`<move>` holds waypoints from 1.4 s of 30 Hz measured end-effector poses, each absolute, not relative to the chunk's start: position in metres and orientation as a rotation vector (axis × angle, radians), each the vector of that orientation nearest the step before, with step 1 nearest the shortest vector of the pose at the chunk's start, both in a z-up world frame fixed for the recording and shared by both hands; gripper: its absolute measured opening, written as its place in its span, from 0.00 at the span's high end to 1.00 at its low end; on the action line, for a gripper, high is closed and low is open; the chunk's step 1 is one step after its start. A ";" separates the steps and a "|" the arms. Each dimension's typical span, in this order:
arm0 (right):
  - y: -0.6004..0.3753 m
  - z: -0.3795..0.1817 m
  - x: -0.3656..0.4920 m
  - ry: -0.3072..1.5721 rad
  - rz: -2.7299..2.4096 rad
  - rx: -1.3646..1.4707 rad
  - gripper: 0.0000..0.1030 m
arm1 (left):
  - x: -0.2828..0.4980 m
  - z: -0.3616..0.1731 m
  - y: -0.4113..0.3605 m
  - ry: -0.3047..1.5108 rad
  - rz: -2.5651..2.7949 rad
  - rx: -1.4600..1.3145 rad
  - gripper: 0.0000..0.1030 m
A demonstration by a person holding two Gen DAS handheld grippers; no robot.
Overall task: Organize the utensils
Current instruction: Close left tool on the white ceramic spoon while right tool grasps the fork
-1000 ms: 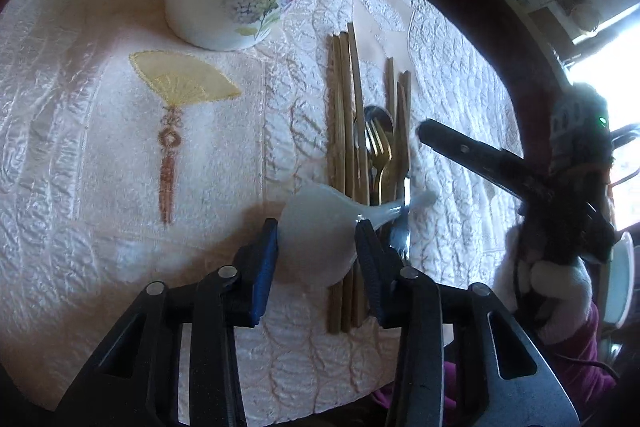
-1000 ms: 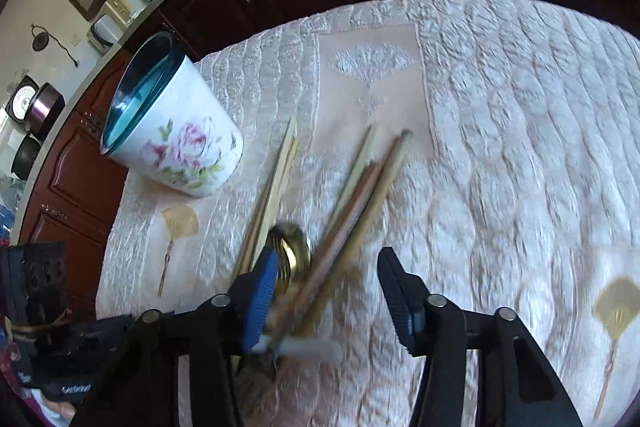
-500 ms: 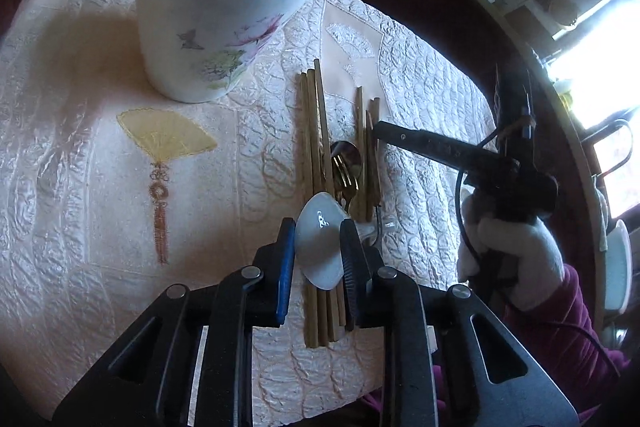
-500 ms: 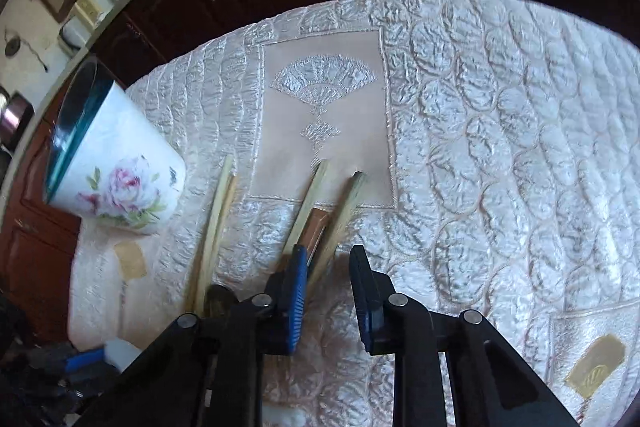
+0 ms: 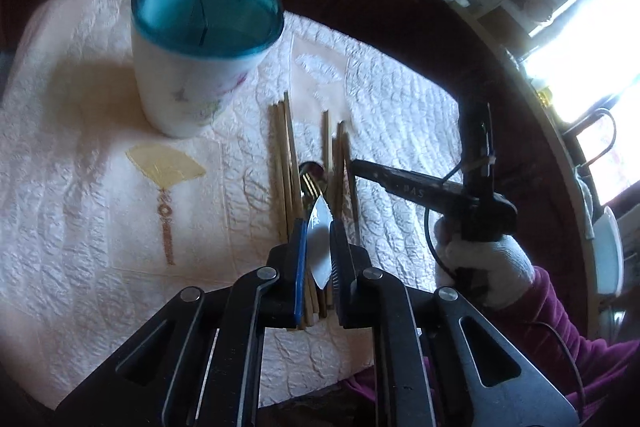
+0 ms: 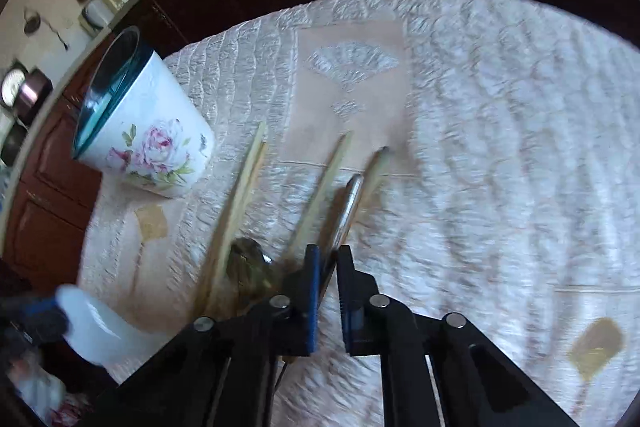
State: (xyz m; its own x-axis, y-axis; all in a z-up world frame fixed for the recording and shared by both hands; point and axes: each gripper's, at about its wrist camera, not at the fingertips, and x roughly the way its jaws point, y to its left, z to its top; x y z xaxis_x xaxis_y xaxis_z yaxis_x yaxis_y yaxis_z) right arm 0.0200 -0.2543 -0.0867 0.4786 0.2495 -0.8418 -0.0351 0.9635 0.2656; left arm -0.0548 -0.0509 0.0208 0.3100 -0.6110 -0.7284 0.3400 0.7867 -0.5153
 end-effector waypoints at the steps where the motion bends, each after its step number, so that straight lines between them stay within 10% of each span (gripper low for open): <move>1: -0.260 -0.088 0.019 1.064 0.160 0.235 0.93 | -0.056 0.024 -0.050 1.081 -0.643 -0.285 0.92; 7: -0.286 -0.094 0.020 1.086 0.129 0.356 0.89 | -0.062 0.034 -0.048 1.060 -0.647 -0.270 0.94; 10: -0.284 -0.095 0.024 1.091 0.146 0.344 0.63 | -0.062 0.034 -0.053 1.065 -0.645 -0.261 0.94; 15: -0.271 -0.104 0.037 1.095 0.154 0.244 0.87 | -0.060 0.035 -0.055 1.070 -0.645 -0.269 0.95; 35: -0.288 -0.034 -0.016 0.912 0.246 0.311 0.90 | -0.071 0.059 -0.022 1.051 -0.612 -0.278 0.98; 42: -0.284 -0.027 -0.026 0.900 0.263 0.315 0.90 | -0.072 0.004 -0.036 1.160 -0.504 -0.153 0.68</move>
